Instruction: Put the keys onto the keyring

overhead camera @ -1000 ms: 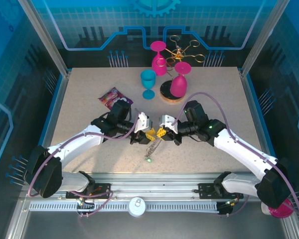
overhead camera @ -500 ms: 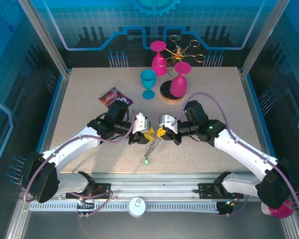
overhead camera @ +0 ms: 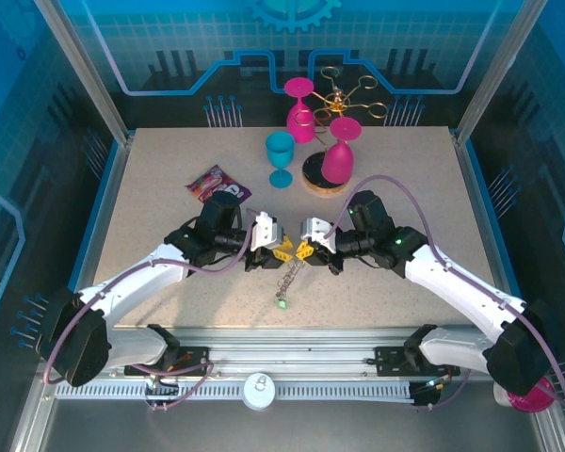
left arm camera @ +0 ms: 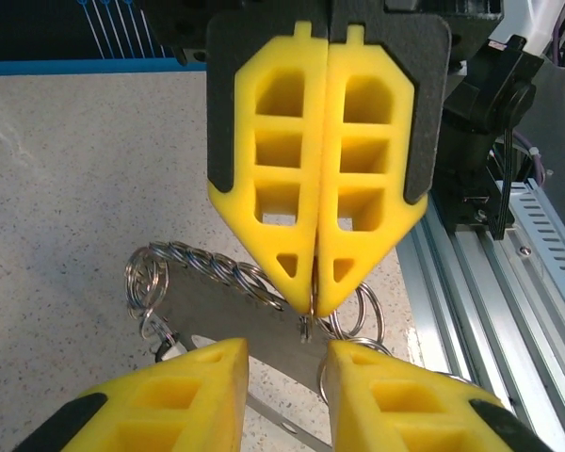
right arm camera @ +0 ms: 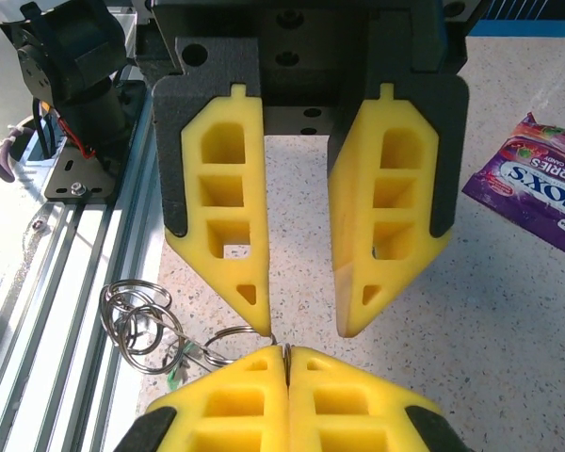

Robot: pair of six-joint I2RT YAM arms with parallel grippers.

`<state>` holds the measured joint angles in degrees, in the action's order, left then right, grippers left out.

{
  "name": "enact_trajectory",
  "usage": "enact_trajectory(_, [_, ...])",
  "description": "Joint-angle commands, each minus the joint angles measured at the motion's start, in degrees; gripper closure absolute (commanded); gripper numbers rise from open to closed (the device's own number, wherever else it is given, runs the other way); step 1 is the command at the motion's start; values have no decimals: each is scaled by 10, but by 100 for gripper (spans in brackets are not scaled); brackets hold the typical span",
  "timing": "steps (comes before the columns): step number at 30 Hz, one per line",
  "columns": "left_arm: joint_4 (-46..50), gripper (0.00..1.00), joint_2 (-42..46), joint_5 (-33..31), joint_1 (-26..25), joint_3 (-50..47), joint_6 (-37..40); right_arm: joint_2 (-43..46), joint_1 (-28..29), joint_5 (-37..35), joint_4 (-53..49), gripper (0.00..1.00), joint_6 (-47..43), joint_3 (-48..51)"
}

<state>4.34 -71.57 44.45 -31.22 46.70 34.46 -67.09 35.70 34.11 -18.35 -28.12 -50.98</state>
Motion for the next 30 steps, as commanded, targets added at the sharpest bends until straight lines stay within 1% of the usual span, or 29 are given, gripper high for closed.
enact_trajectory(1, [-19,72,-4,23,5,-7,-4,14,9,8,21,100,1,3])
enact_trajectory(11, [-11,72,-15,28,5,-4,-7,13,13,23,40,100,16,3])
enact_trajectory(24, [-36,79,-17,43,5,-10,-20,-4,28,22,83,100,44,3])
enact_trajectory(28, [-35,87,-16,44,5,-11,-17,-8,31,24,89,100,51,3])
enact_trajectory(30, [-34,96,-14,43,5,-11,-14,-8,31,23,90,100,53,3])
